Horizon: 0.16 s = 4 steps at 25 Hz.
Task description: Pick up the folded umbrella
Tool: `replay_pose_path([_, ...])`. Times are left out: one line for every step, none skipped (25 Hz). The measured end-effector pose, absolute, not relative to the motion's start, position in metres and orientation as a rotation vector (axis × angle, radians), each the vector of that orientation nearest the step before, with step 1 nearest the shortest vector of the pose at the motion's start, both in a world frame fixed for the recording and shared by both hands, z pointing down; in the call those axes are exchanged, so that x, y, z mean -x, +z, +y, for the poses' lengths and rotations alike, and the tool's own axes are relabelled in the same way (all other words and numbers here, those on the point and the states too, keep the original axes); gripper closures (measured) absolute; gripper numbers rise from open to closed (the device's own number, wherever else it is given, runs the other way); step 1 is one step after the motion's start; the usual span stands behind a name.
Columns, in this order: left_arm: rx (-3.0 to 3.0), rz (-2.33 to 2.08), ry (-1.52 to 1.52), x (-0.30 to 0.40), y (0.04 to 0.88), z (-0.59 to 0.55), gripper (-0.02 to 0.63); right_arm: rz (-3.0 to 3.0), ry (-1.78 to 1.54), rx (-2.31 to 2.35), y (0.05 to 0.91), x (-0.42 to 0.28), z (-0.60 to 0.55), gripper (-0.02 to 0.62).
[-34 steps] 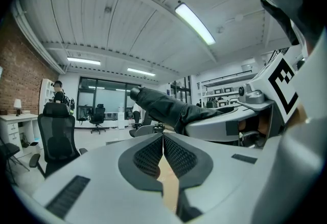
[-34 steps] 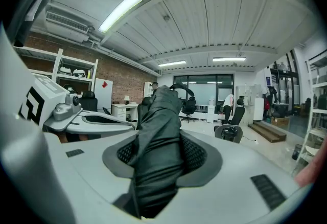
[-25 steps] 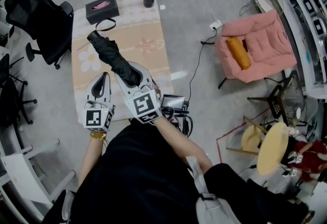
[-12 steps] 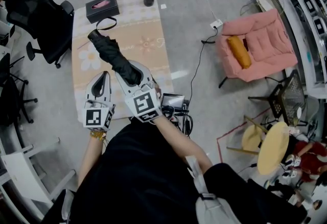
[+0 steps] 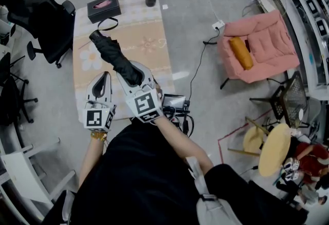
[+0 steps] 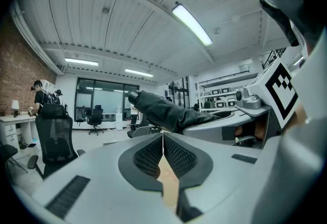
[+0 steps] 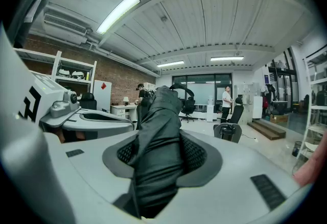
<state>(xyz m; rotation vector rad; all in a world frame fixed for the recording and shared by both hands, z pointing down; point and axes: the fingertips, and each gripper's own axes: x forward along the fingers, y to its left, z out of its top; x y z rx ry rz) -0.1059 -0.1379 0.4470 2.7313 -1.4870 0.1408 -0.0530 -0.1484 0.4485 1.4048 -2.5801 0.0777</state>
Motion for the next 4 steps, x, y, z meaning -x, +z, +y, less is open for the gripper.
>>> replay_pose_path([-2.73, -1.489, 0.139, 0.1064, 0.4468, -0.1388, 0.592, -2.58, 0.078, -1.404, 0.4486, 0.0532, -0.1494, 0.419])
replay_pose_path([-2.728, -1.491, 0.136, 0.1069, 0.4466, -0.1398, 0.592, -2.579, 0.079, -1.404, 0.4487, 0.0534, -0.1504, 0.419])
replay_pose_path([-2.727, -1.493, 0.135, 0.1074, 0.4466, -0.1406, 0.592, -2.58, 0.08, -1.403, 0.4488, 0.0536, -0.1513, 0.419])
replay_pose_path([-2.725, -1.494, 0.134, 0.108, 0.4466, -0.1413, 0.592, -2.58, 0.082, -1.403, 0.449, 0.0538, -0.1521, 0.419])
